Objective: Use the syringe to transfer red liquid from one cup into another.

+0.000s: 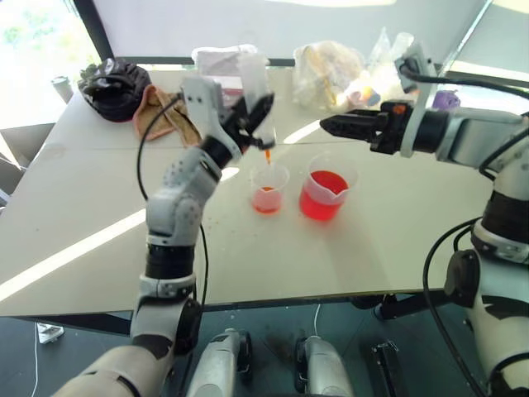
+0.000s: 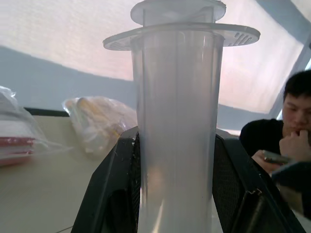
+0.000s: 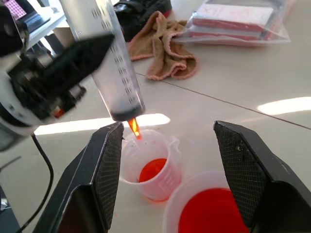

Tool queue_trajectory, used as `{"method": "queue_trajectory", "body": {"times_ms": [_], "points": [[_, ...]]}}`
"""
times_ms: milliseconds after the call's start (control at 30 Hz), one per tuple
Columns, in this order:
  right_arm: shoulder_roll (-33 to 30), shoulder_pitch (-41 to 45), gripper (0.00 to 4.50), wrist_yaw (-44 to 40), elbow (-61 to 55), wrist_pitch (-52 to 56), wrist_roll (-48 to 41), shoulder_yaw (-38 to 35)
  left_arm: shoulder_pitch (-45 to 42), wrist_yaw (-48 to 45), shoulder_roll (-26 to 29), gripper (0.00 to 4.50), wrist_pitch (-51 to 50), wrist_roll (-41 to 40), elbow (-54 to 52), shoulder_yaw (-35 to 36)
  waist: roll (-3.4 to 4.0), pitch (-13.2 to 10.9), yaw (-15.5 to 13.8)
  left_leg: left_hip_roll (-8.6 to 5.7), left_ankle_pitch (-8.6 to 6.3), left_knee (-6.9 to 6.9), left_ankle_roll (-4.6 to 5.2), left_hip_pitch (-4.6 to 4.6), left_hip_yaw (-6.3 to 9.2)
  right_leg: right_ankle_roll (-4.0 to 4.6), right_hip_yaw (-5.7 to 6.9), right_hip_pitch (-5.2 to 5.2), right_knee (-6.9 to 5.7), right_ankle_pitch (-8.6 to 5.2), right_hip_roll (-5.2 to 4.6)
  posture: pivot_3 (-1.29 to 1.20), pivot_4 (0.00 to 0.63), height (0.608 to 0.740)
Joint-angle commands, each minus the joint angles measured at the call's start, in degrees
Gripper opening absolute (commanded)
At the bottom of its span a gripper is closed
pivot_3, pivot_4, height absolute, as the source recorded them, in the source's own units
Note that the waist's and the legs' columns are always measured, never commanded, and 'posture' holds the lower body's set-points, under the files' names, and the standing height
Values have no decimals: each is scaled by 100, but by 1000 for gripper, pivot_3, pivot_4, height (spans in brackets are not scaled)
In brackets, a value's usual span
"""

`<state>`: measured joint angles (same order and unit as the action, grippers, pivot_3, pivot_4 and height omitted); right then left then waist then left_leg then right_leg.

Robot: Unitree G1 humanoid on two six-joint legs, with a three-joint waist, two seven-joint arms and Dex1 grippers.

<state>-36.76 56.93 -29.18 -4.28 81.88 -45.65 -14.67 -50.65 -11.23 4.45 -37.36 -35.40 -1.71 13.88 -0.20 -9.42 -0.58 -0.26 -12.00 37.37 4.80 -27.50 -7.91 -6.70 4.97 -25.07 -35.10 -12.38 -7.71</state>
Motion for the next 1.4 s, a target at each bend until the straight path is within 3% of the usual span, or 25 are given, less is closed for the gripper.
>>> {"method": "queue_trajectory", "body": {"times_ms": [33,200,300,400,700,867,1100,1233,1400], "points": [[32,-17,3065,144,-256,-8,-74,-273,-450,1040,69,1405,-990,-904,125,889,0,0,0,0,0,0,1,1,0,-1,0,1,0,0,1,0,150,740],[83,-181,3065,286,-425,54,-131,-372,-624,2092,640,1405,-2427,-944,709,1296,-1,0,-3,-1,2,3,2,9,1,-5,7,15,-2,-1,8,0,150,740],[65,-221,3065,369,-433,36,-75,-353,-640,2378,765,1405,-2814,-979,889,1441,-4,-2,-20,-2,2,6,2,9,1,-6,9,18,-3,-1,10,0,150,740],[71,-243,3065,468,-396,3,-26,-366,-567,2483,959,1405,-3840,-848,1180,1280,-4,-2,-17,-4,1,7,0,8,3,-6,10,25,-3,-1,9,0,150,740],[56,-295,3065,532,-555,81,-113,-373,-577,2389,784,1405,-5225,-379,1654,1192,-5,-3,5,-5,-4,-2,-25,11,2,-6,11,19,-1,-1,9,0,150,740],[77,-316,3065,593,-644,138,-108,-425,-516,2338,605,1405,-5485,49,1621,1257,-5,-3,1,-4,1,-7,-36,12,3,-6,11,13,-1,0,8,0,150,740],[94,-342,3129,629,-696,162,-132,-432,-225,1823,590,4460,-5227,196,983,901,-4,-2,7,-3,7,-19,-49,14,3,-5,7,3,-5,0,4,0,150,740],[10,-398,3129,487,-751,65,-127,-260,-38,1549,642,4486,-4957,192,413,824,-4,-2,19,-3,12,-28,-57,13,2,-4,2,-9,-10,1,4,0,150,740],[-494,-492,3129,-253,-848,-422,-12,361,318,563,1437,4486,-4249,100,-532,285,-4,-2,28,-2,13,-35,-60,9,0,-3,-1,-19,-11,0,3,0,150,740]]}}
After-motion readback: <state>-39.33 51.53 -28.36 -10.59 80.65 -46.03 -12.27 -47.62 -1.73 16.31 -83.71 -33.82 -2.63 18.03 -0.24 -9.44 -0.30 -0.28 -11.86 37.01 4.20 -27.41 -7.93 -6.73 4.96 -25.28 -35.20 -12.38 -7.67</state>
